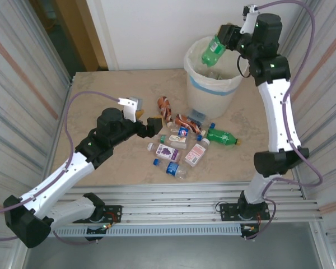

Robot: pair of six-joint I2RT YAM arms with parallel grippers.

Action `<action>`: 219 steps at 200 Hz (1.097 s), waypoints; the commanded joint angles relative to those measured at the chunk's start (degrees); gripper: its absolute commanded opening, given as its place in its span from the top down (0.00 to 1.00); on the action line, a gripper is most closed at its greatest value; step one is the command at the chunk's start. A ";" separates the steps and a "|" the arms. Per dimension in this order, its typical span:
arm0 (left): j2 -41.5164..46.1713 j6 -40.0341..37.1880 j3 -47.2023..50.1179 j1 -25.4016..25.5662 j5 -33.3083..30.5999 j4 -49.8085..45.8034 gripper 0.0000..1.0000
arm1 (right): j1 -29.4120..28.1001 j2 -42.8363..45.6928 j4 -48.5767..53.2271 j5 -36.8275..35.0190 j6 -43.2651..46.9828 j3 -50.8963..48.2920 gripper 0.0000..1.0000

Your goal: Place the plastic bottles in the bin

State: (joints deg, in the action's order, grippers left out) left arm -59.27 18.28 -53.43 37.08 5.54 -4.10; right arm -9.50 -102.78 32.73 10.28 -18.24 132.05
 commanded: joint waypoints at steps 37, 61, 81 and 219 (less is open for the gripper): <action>0.60 2.09 0.88 -0.83 -2.26 -0.15 0.01 | 2.08 -10.61 5.08 -10.21 12.23 10.16 0.87; 0.16 2.47 0.96 -0.88 -2.35 0.03 0.01 | 2.82 -12.60 5.01 -12.65 15.59 10.16 0.86; -0.38 2.72 0.96 -1.04 -2.60 0.08 0.01 | 3.41 -14.21 5.24 -13.96 17.63 10.16 0.85; -4.37 6.78 -0.52 -1.97 -3.62 -0.49 0.01 | 4.32 -20.04 7.35 -16.96 22.66 9.98 0.30</action>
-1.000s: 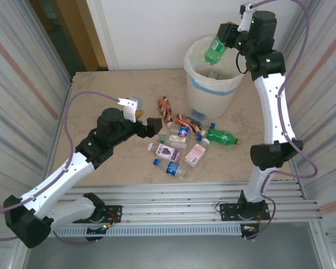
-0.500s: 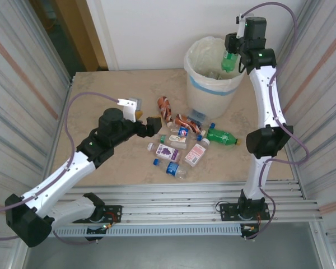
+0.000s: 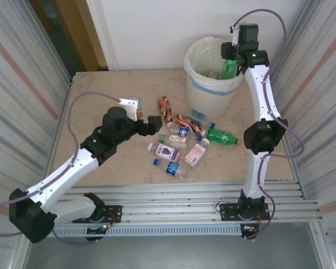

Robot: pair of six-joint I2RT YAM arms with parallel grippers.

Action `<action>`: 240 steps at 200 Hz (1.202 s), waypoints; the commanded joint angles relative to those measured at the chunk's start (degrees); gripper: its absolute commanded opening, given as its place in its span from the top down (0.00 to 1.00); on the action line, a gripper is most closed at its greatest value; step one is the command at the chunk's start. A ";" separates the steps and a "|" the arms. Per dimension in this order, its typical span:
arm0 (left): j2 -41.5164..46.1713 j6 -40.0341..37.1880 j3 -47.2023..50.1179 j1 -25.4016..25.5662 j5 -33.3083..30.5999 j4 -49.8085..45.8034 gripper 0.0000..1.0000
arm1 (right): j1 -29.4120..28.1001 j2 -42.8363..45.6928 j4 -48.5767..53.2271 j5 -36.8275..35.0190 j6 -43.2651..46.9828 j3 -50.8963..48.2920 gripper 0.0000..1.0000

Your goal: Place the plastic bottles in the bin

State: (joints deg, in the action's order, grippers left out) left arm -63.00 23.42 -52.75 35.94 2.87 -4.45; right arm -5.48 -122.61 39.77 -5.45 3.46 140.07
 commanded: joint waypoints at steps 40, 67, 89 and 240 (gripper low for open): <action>-2.00 3.09 -2.65 -1.13 -2.55 -2.48 0.01 | 0.27 1.14 1.10 -0.96 0.55 1.88 0.23; -3.61 4.49 -4.06 -1.69 -3.61 -4.49 0.01 | -0.26 3.17 1.83 -0.81 -0.37 1.71 0.18; -6.07 5.23 -6.15 -2.28 -4.17 -6.52 0.01 | -0.87 4.98 3.07 -0.61 -1.12 1.61 0.14; -43.48 9.75 -35.46 -7.46 -5.36 -20.90 0.04 | -2.52 38.67 4.71 -9.51 -16.45 -36.82 0.02</action>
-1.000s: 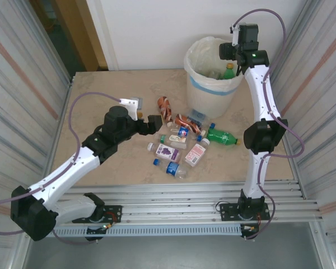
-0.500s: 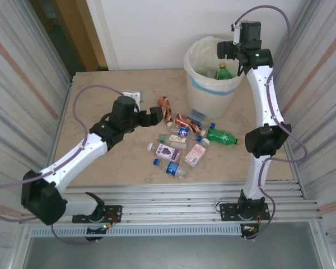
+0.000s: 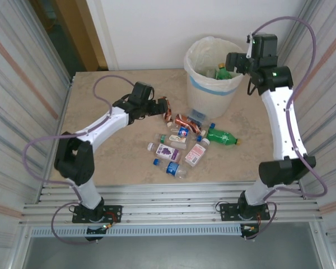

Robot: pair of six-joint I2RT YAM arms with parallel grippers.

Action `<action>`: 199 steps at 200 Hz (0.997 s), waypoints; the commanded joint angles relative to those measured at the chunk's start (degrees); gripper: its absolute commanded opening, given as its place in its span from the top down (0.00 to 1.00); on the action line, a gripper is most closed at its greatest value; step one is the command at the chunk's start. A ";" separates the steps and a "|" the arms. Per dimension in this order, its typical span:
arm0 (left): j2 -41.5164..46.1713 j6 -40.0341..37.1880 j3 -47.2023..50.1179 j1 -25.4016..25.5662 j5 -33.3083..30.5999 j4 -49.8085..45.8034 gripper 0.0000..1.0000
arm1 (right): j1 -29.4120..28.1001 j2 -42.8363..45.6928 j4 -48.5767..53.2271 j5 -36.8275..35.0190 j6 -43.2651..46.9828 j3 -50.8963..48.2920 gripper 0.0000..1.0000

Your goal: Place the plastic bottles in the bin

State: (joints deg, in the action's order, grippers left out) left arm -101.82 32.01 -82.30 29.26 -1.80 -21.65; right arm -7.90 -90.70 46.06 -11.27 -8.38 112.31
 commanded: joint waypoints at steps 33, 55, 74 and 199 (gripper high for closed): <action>-12.59 0.18 -14.70 -1.04 -2.36 -6.61 0.05 | 0.43 16.61 -3.39 -4.91 -7.98 -23.86 0.02; -17.34 -0.40 -20.87 -1.22 -2.18 -9.29 0.06 | 0.60 21.86 -3.62 -6.09 -9.83 -31.26 0.02; -21.94 -0.39 -25.26 -1.53 -1.33 -10.61 0.07 | 0.69 25.30 -3.46 -6.47 -10.96 -35.36 0.02; -38.32 0.58 -44.43 -2.25 -0.06 -20.15 0.11 | 0.61 31.81 -2.03 -6.66 -14.62 -40.00 0.02</action>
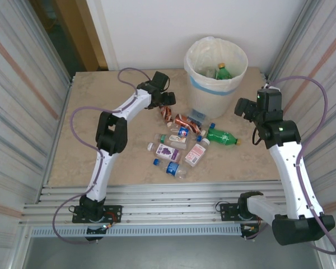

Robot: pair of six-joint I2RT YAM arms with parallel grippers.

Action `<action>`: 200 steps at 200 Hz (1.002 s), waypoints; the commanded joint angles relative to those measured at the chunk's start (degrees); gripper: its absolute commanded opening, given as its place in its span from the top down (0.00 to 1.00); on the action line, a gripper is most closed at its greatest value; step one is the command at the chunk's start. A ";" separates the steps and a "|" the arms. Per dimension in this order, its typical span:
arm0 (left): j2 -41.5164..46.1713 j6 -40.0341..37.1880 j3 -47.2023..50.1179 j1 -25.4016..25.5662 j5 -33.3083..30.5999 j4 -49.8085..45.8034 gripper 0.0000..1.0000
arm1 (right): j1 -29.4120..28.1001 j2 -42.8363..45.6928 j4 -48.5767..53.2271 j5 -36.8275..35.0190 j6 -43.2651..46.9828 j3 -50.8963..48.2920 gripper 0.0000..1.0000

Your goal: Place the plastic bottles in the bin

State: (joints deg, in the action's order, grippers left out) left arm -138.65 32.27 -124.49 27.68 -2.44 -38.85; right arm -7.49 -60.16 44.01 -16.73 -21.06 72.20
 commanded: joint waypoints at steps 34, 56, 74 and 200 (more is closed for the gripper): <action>-3.46 0.64 -3.31 -1.22 1.01 -4.89 0.12 | 0.18 1.66 -0.07 -1.02 -1.84 0.39 0.02; -3.73 0.95 -3.20 -1.51 1.11 -5.45 0.14 | 0.10 1.56 -0.35 -0.76 -1.96 0.48 0.02; -3.73 1.04 -2.82 -1.58 1.33 -5.69 0.18 | 0.10 1.54 -0.50 -0.49 -2.06 0.46 0.02; 0.94 2.70 4.44 -3.99 2.43 -2.75 0.59 | -0.24 1.78 -1.11 0.47 -2.14 0.48 0.02</action>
State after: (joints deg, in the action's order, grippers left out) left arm -140.86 34.61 -123.52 24.93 0.40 -40.99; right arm -7.49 -59.48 43.77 -16.67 -22.06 72.20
